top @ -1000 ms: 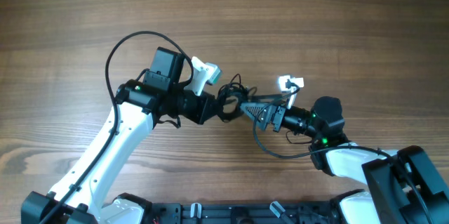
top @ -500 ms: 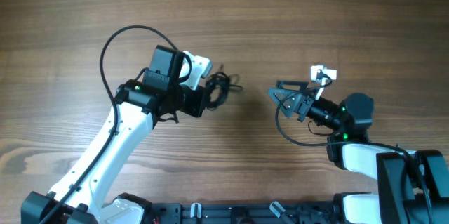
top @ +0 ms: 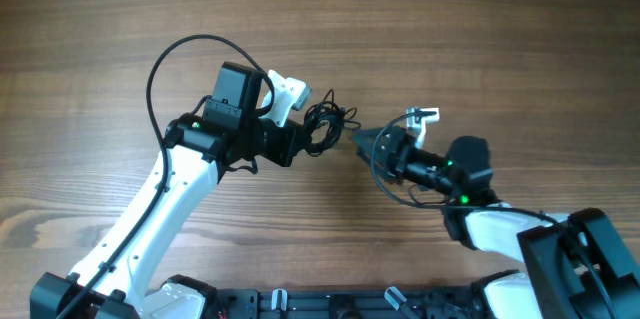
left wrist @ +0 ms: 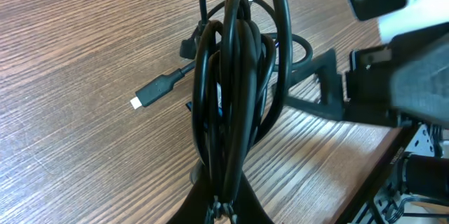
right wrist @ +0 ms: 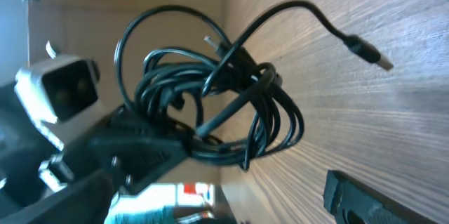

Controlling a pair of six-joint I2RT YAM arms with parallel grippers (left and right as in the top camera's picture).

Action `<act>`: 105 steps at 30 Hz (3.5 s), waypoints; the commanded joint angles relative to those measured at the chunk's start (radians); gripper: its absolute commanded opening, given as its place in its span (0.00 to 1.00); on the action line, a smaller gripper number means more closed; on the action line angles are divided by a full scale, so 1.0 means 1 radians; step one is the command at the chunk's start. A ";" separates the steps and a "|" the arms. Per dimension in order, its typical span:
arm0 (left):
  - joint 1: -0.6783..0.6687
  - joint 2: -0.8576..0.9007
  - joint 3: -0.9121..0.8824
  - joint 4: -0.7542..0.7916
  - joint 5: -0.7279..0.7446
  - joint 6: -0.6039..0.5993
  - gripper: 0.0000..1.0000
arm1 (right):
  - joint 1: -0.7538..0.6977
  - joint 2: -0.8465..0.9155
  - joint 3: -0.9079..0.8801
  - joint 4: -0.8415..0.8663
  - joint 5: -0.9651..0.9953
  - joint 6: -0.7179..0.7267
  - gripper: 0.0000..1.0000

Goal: Untangle cables

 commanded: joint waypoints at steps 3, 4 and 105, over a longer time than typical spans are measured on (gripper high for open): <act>0.003 -0.022 -0.001 0.007 0.056 -0.013 0.04 | 0.074 -0.011 0.007 0.087 0.319 0.163 0.97; 0.002 -0.022 -0.001 0.007 0.074 -0.013 0.04 | 0.081 -0.011 0.007 0.107 0.340 0.178 0.96; -0.034 0.182 -0.002 0.118 0.892 0.324 0.04 | -0.349 -0.009 0.147 0.104 -0.580 -0.815 0.99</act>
